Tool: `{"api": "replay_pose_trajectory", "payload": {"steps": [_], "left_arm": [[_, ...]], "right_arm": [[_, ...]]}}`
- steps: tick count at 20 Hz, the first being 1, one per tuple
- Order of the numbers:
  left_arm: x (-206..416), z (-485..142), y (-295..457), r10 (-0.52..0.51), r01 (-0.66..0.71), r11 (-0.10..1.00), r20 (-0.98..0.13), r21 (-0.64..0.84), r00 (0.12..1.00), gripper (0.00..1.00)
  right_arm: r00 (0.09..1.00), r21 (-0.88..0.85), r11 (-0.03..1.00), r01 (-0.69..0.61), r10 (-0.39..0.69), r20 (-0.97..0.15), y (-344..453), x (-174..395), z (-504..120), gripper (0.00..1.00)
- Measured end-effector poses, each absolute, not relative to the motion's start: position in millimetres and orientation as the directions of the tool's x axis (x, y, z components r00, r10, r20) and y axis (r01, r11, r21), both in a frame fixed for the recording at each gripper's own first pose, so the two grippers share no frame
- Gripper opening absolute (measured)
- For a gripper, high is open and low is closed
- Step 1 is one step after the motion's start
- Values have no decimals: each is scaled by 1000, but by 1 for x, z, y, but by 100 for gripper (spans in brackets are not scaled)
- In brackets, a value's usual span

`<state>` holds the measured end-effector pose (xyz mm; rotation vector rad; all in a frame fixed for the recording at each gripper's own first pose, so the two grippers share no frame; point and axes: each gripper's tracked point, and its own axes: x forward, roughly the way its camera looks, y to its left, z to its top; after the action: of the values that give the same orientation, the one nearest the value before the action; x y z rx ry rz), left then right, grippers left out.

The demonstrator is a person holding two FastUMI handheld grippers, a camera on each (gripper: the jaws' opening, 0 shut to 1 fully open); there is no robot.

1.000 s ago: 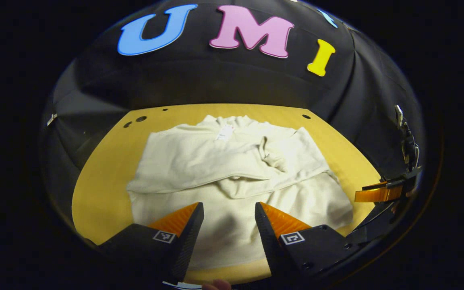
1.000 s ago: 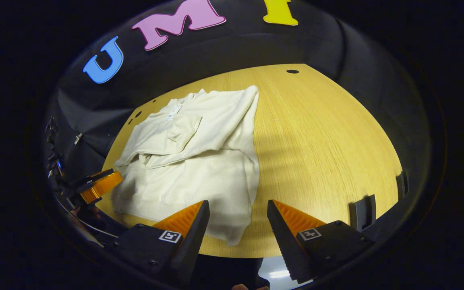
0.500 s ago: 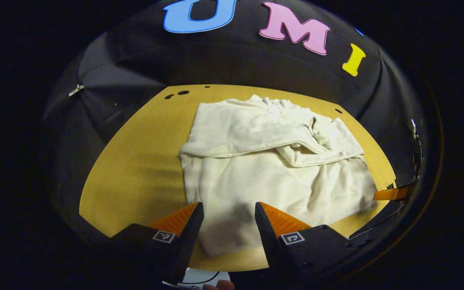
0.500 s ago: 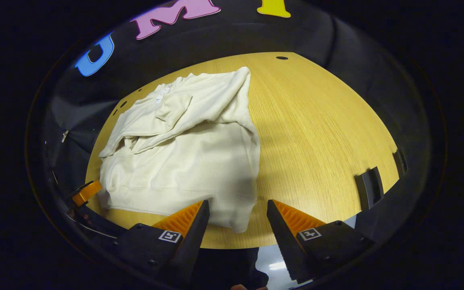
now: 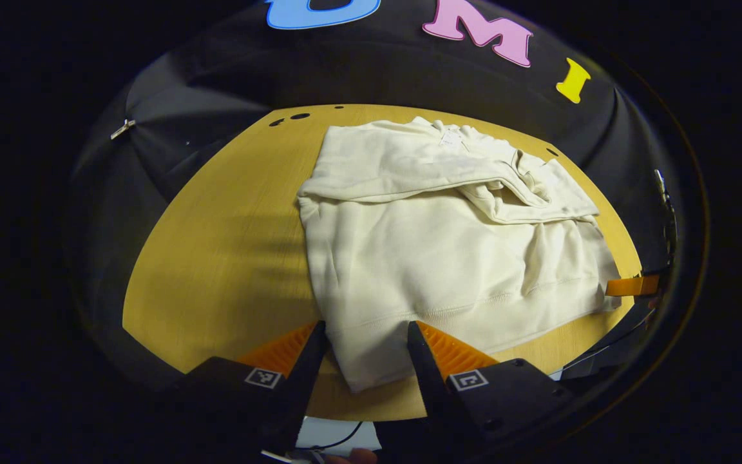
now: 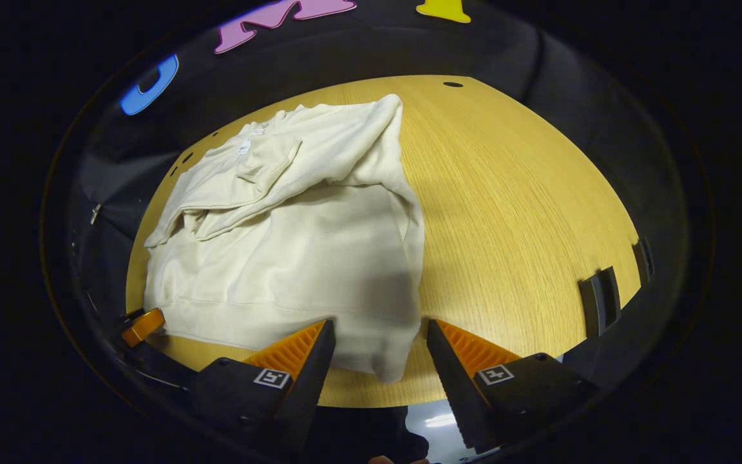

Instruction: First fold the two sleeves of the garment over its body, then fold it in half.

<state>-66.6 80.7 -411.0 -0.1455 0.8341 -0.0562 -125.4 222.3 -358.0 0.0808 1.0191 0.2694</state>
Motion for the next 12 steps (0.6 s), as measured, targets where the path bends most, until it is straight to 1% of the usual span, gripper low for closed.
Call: {"api": "replay_pose_trajectory", "payload": {"steps": [1, 4, 6, 10, 12], "left_arm": [[-68, -411, 80, -103, -1, 990, -741, -139, 663, 80], [-66, -413, 80, -96, -8, 991, -749, -134, 655, 82], [-65, -412, 79, -93, -17, 990, -755, -137, 649, 82], [-61, -412, 77, -94, -19, 990, -766, -138, 636, 78], [-61, -412, 73, -109, -6, 990, -770, -144, 629, 78]], "right_arm": [[508, 185, 965, -188, 256, -822, 223, -120, -358, 89], [501, 119, 964, -239, 228, -835, 226, -117, -361, 87], [496, 95, 957, -275, 226, -838, 232, -114, -361, 88], [551, 105, 964, -243, 227, -803, 238, -106, -358, 90], [557, 108, 962, -249, 234, -797, 239, -108, -359, 90]]}}
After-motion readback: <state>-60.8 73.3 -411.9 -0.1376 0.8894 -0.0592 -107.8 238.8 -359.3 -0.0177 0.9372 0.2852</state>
